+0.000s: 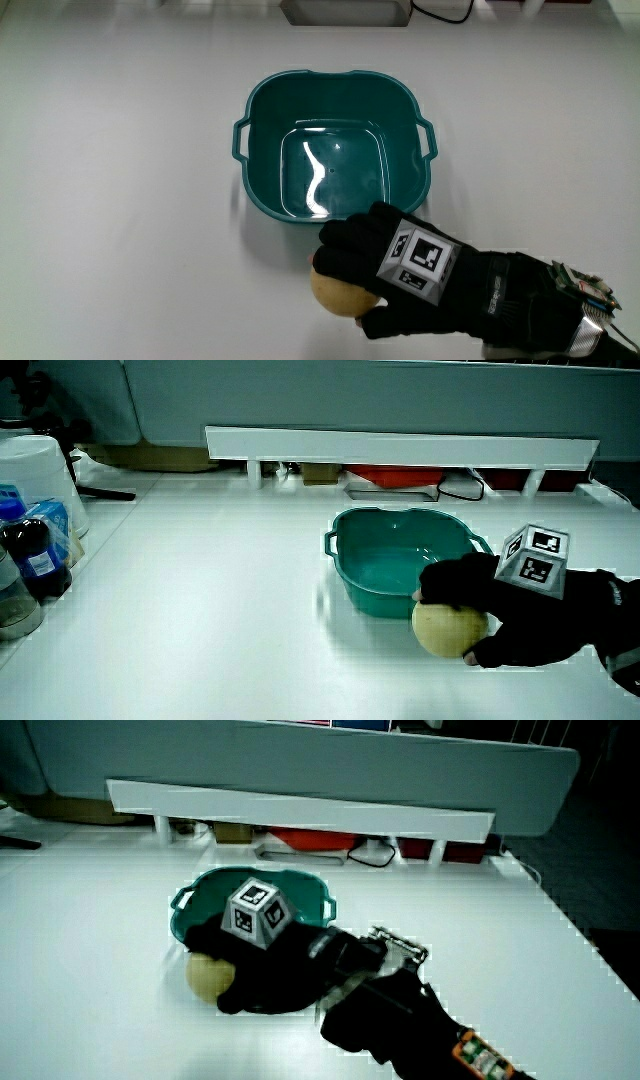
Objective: Place pear on desk
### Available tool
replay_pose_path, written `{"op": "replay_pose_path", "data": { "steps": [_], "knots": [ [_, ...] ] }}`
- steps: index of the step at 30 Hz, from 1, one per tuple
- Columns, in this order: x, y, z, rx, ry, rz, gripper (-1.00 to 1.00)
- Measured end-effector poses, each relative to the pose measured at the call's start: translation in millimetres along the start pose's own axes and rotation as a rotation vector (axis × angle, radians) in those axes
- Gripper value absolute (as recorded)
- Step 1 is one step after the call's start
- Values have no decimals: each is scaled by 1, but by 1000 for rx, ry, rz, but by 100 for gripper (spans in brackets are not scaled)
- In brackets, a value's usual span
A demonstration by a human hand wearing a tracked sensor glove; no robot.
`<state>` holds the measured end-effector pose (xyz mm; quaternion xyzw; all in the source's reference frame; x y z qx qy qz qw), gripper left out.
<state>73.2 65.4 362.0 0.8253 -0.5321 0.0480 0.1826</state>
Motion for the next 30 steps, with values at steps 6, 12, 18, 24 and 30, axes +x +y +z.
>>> {"op": "replay_pose_path", "data": {
  "steps": [6,12,18,24,30],
  "knots": [
    [-10,3,-19,-18,-12,13,0],
    [-14,7,-36,9,14,16,0],
    [-16,10,-48,86,71,21,0],
    [-18,14,-57,87,44,24,0],
    [-16,15,-58,79,71,22,0]
  ]
}}
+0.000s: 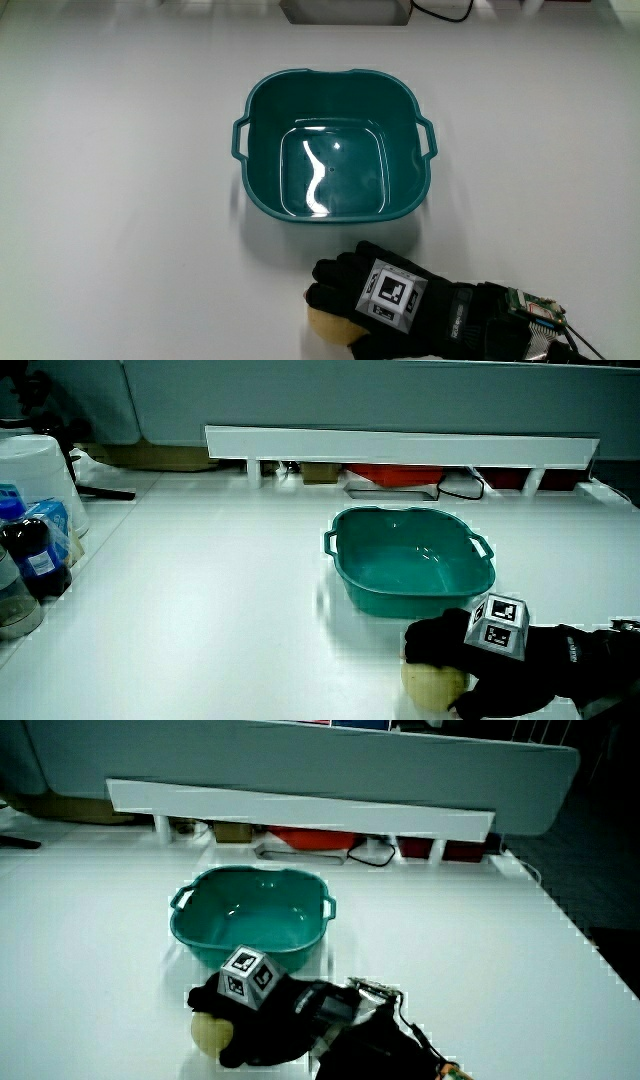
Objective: Place pear on desk
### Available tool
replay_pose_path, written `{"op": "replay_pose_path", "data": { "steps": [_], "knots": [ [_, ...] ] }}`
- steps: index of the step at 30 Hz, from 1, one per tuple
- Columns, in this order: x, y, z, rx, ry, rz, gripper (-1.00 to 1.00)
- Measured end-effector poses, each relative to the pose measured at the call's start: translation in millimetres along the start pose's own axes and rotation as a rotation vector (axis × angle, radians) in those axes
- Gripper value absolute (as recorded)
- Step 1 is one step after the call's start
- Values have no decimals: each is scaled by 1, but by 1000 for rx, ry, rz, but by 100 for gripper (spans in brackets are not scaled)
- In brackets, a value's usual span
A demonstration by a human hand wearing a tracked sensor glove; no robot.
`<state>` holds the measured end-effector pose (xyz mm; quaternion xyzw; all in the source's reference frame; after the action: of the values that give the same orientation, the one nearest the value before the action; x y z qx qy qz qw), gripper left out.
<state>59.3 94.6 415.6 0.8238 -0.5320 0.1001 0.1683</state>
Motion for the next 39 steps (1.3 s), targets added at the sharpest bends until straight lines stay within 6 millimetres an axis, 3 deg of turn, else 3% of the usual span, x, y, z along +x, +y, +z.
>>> {"op": "replay_pose_path", "data": {
  "steps": [3,9,20,25,31,39],
  "knots": [
    [-1,0,1,-167,-58,-20,0],
    [-1,0,0,-168,-57,-11,0],
    [0,1,-3,-201,-73,-18,-50],
    [1,-1,-5,-16,-47,-12,-73],
    [-1,-6,7,24,3,-20,-100],
    [7,-15,17,-34,16,-60,-100]
  ]
}}
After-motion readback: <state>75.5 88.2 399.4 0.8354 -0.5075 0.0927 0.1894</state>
